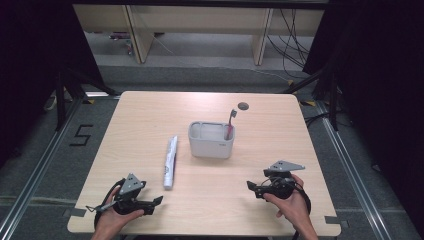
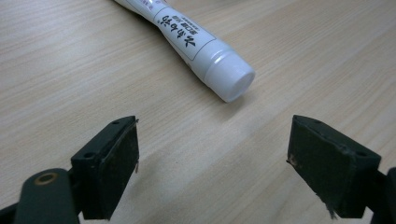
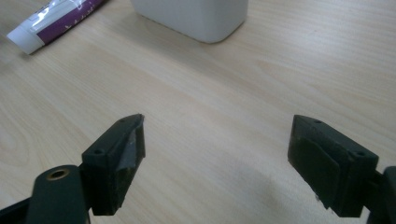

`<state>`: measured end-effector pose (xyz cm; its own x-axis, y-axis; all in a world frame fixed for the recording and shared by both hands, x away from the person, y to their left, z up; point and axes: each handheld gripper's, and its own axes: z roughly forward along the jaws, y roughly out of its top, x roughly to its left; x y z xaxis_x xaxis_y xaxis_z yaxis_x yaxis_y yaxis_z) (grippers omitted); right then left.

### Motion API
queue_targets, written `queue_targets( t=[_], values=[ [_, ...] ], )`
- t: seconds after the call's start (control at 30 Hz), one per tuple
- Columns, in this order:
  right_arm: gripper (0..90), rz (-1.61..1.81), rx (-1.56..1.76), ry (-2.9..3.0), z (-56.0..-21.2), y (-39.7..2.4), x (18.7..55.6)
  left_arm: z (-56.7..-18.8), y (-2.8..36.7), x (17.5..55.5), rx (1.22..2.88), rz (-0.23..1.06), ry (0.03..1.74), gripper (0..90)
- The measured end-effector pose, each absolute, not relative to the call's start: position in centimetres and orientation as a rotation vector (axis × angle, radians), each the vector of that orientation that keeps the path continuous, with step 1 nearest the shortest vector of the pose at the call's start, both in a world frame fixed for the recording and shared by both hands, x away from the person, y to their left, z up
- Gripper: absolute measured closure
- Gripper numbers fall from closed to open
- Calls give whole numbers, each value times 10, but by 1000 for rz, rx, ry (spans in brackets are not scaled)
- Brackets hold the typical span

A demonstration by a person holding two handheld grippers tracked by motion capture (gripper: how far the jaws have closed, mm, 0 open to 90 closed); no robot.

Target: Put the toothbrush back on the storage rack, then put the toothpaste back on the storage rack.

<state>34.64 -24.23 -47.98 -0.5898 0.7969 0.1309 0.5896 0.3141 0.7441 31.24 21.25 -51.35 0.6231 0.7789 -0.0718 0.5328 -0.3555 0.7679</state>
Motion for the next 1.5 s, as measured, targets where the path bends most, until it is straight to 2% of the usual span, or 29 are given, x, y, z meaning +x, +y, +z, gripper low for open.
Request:
queue_targets(
  t=[0.8,1.5],
  values=[
    [173,1078,1273,2397,-495,-257,306,-514,213,314,2046,379,1039,159],
    [195,1041,1242,2412,-499,-264,298,-510,215,315,1966,382,1074,158]
  ],
)
